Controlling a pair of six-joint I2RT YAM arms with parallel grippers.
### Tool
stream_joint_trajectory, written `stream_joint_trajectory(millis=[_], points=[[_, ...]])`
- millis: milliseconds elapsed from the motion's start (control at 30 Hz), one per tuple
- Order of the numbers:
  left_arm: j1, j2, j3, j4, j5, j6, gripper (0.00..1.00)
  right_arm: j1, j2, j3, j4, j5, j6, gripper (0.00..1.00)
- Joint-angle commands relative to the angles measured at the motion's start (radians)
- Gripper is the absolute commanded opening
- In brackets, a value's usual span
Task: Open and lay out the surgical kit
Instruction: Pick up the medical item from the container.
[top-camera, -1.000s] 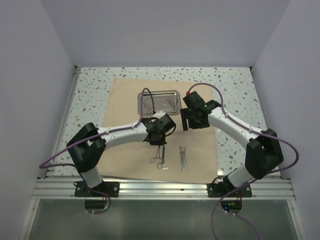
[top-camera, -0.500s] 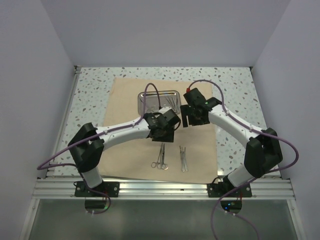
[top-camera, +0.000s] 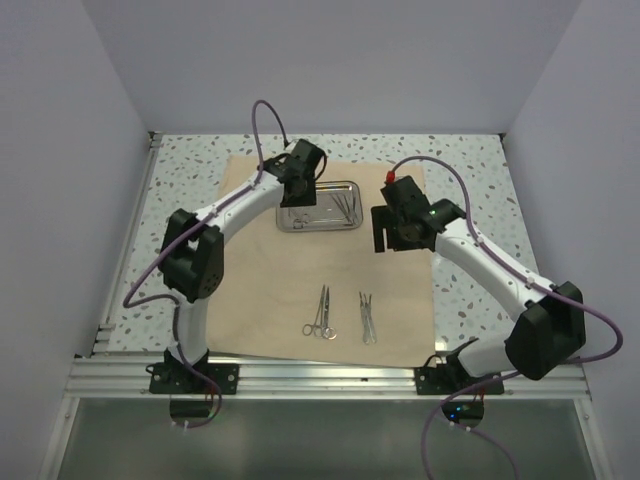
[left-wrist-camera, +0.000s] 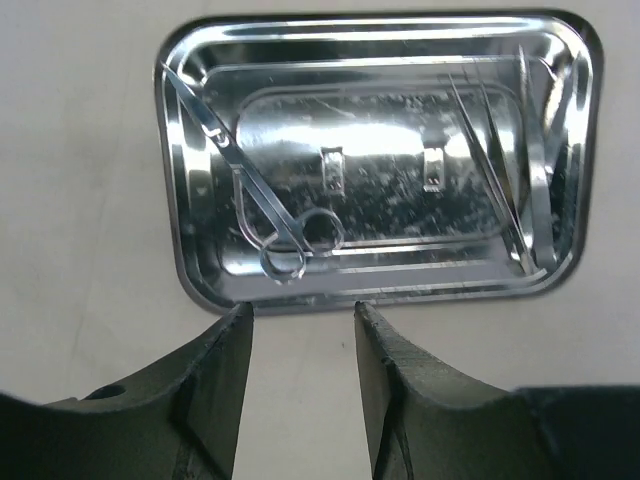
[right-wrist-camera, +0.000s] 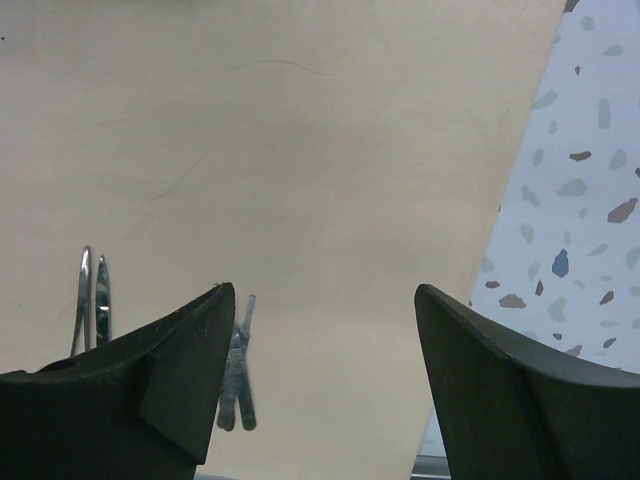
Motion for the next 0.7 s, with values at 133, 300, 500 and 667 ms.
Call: stream_joint_trajectory(millis=[133,300,500,667], points=[[0.088,0.257,0.287,-0.058,-0.057,0.118,0.48,-0.008,-0.040,0.010,-0.040,0.062,0.037,0.77],[0.120,0.310,0.309,-0.059,-0.077,0.109,0.48,-0.013,-0.012,0.033,-0.040,0.072,0.043,0.77],[0.140,0.311,0.265,-0.029,-0.080,0.088,0.48,-0.023,0.047,0.067,-0.034,0.074,0.011,0.77],[0.151,0.316,0.231,0.002,-0.056,0.069,0.48,-0.037,0.103,0.116,-0.032,0.057,-0.027,0.77]])
